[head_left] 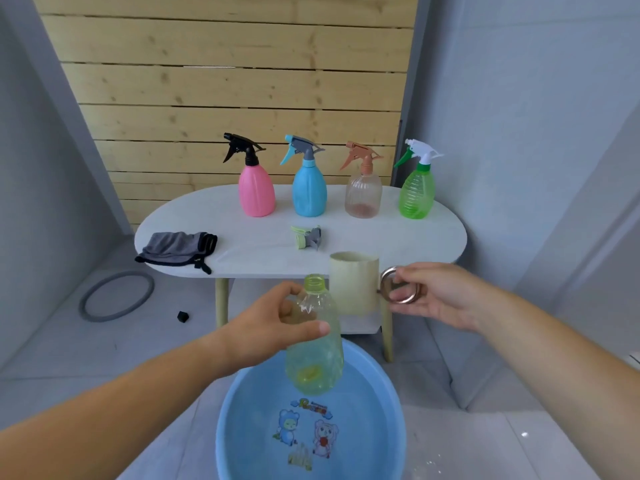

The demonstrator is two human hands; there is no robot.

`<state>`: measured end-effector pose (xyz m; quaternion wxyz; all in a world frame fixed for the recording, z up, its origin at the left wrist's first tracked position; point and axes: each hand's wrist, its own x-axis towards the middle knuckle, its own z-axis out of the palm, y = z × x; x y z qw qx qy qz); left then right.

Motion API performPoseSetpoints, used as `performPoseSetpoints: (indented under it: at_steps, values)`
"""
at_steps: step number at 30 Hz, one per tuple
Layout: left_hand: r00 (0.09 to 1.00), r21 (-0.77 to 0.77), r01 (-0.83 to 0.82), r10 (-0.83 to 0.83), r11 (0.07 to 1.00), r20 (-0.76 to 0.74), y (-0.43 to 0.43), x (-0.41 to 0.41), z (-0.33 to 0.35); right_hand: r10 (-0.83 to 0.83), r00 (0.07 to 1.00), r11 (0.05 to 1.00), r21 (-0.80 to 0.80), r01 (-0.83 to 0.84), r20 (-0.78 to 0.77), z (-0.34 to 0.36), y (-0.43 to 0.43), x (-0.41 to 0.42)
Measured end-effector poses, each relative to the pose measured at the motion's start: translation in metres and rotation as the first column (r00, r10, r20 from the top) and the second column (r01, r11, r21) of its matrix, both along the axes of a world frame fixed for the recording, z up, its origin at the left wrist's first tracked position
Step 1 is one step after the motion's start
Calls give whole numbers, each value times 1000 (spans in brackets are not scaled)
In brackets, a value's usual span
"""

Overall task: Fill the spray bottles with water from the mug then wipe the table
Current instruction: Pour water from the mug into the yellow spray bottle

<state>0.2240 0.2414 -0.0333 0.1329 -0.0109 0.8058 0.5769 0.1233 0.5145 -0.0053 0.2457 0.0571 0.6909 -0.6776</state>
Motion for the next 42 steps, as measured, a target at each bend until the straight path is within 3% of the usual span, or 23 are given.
performPoseSetpoints:
  at_steps: [5,12,19,24,34,42]
  values:
    - [1000,-96,-15,17,995,24,-17,17,-24,59,994,990,121,-69,89,-62,-27,26]
    - [991,-112,-88,99,990,93,-20,12,-87,155,974,914,350,-205,166,-163,-49,37]
    - [971,-82,-169,180,982,158,-13,21,-157,162,980,818,540,-200,117,-241,-54,42]
    - [949,-81,-200,214,976,232,-16,36,-201,275,957,706,656,-267,92,-264,-54,45]
    - [944,-62,-200,209,978,255,-14,41,-232,386,914,591,728,-347,123,-280,-52,44]
    - [942,-98,-197,216,975,256,-13,42,-235,355,923,610,712,-348,148,-286,-51,44]
